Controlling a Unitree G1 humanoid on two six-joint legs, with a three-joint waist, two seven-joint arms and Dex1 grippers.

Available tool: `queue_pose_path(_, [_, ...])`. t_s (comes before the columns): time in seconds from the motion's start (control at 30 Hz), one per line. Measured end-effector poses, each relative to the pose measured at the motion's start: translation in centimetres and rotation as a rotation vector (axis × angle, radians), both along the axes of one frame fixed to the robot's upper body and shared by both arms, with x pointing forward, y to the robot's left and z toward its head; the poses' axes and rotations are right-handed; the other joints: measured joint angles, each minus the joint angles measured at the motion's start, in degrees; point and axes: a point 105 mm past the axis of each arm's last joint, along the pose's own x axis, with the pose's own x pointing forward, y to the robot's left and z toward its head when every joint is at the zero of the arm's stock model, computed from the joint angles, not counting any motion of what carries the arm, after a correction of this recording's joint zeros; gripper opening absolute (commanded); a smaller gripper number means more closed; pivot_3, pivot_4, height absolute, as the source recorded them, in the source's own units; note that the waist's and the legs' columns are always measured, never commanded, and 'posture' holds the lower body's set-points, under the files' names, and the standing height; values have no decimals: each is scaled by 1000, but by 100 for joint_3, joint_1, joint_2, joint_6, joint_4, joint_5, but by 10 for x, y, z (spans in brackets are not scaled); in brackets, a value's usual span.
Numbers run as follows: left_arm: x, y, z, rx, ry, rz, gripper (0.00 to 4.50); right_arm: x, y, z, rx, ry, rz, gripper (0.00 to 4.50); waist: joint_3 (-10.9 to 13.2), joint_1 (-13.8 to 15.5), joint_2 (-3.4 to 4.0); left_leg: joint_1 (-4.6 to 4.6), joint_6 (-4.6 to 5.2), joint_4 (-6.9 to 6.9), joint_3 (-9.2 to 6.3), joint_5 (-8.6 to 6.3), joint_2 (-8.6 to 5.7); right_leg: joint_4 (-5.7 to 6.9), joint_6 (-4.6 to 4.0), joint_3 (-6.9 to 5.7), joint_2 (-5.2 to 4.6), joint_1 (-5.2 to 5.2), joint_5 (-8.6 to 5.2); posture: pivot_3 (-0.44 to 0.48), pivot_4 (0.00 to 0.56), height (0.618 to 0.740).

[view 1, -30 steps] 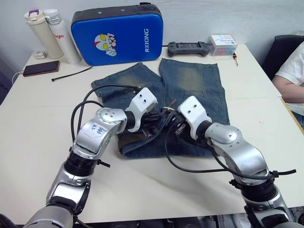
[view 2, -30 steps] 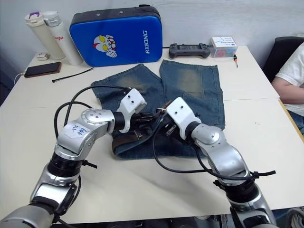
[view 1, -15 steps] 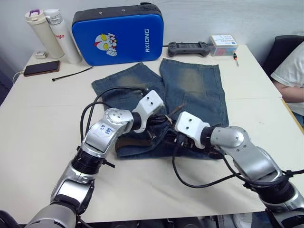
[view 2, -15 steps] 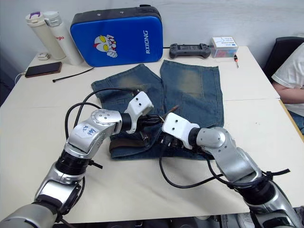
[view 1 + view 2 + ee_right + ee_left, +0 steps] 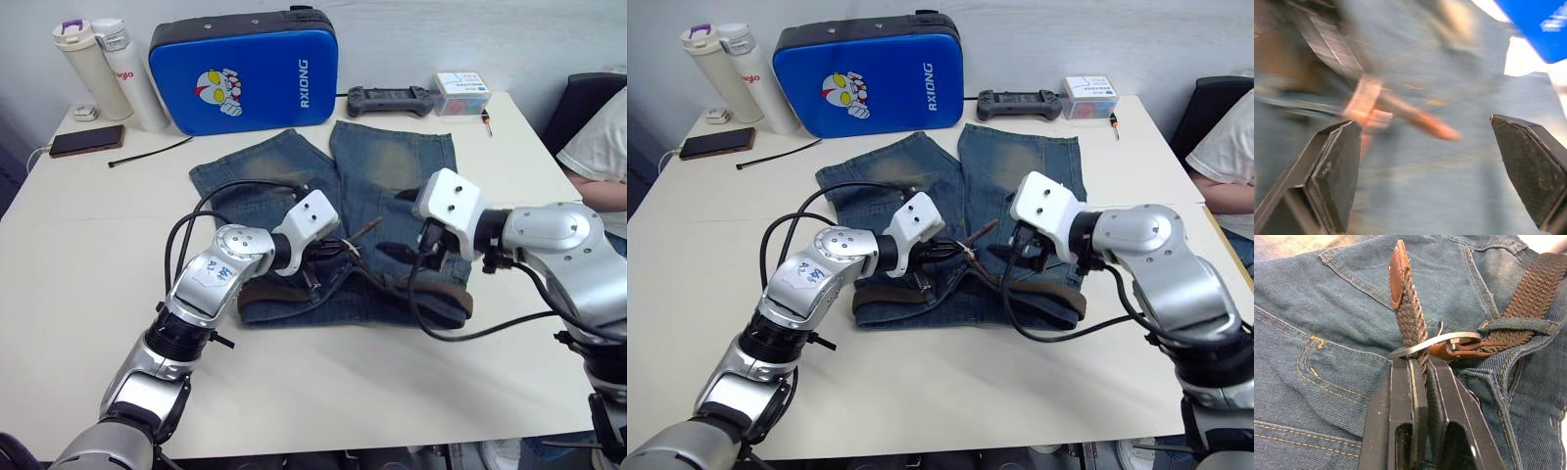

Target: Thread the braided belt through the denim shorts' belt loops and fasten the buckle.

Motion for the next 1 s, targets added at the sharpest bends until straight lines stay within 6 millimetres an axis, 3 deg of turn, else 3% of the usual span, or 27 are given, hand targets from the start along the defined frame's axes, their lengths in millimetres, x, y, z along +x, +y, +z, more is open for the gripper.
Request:
queue_pose_path(0.13, [-5, -4, 3, -1, -25, -34, 0, 19, -5, -19, -132, -66, -1, 4467, 0, 2, 0, -2, 0, -3, 1, 0, 0, 16, 0, -1, 0, -1, 0, 0, 150, 740])
queue_pose_path(0.27, [-7, -5, 5, -3, -41, -56, 0, 28, 3, -30, -195, -130, 65, 4467, 0, 0, 0, -2, 0, 2, 1, 0, 0, 19, 0, -1, 1, 0, 0, 0, 150, 740])
queue_pose_path(0.6, [-6, -1, 10, -7, -62, -57, 0, 25, 14, -29, -261, -194, 183, 56, 0, 1, 0, -3, 0, 6, 0, 0, 1, 20, 0, -2, 1, 0, 0, 0, 150, 740])
queue_pose_path(1.0, [-37, 32, 33, -80, 120, -201, 0, 0, 29, -13, -366, -415, 434, 56, 0, -17, 0, -2, -3, 7, 0, 1, 5, 19, 0, -2, 5, 0, 0, 0, 150, 740])
